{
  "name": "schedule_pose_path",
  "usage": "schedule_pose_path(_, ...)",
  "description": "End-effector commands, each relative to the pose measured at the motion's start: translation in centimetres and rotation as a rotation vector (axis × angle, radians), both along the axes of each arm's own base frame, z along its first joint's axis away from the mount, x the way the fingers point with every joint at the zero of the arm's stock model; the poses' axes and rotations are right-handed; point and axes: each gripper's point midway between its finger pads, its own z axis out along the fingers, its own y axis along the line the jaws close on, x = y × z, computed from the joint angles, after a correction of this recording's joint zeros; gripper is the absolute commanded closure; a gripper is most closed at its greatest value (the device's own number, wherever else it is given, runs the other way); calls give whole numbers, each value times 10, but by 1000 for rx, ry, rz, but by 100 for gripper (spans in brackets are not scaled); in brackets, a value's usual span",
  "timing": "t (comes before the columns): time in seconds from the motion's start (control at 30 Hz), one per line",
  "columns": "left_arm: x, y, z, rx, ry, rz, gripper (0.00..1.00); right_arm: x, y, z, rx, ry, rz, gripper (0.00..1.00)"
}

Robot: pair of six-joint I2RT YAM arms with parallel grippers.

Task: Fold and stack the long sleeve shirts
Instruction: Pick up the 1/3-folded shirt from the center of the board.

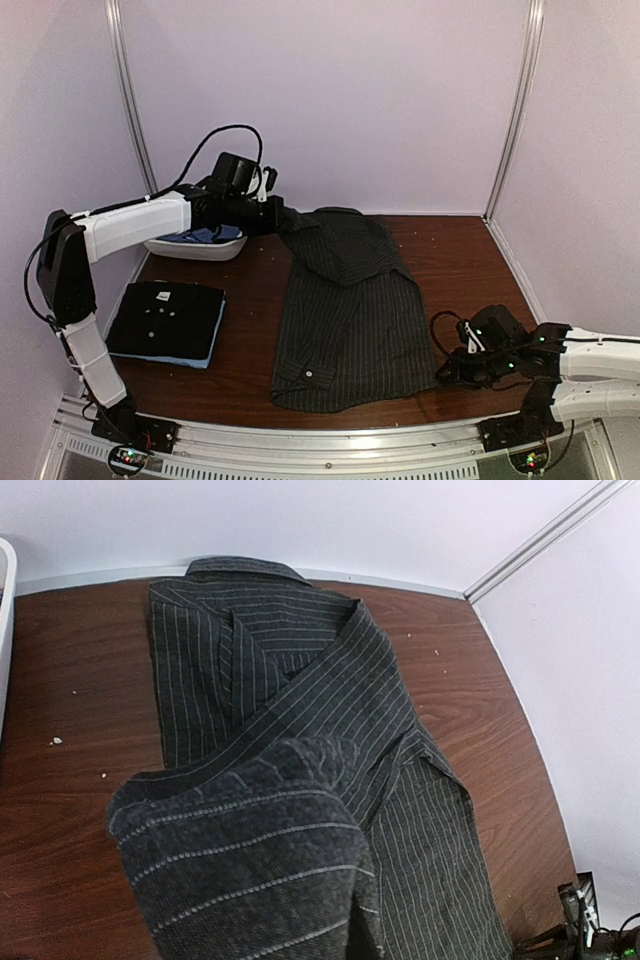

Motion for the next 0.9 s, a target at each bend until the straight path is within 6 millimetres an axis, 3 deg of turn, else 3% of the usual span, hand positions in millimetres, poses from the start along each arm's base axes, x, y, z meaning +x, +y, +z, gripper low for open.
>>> schedule_pose_path(0.0, 16, -6, 31, -68, -87, 2, 100, 3, 9, -1, 24, -11, -23, 72)
schedule_pose_path(0.1, 21, -9, 36, -74, -100, 1, 100, 2, 15, -3, 36, -10, -13, 77)
schedule_pose_path(0.23, 27, -14, 51, -99, -150, -7, 100, 3, 17, 3, 21, -27, -13, 95)
schedule_pose_path(0.3, 31, -16, 67, -118, -195, -8, 100, 6, 17, 11, 9, -47, -14, 100)
schedule_pose_path(0.5, 50, -20, 128, -142, -368, 5, 100, 14, 29, 38, -5, -98, 25, 100)
schedule_pose_path(0.7, 68, -11, 162, -130, -472, 53, 100, 18, 68, 80, 60, -185, 119, 100)
schedule_pose_path(0.87, 87, 12, 171, -108, -505, 102, 99, 12, 114, 87, 99, -199, 246, 100)
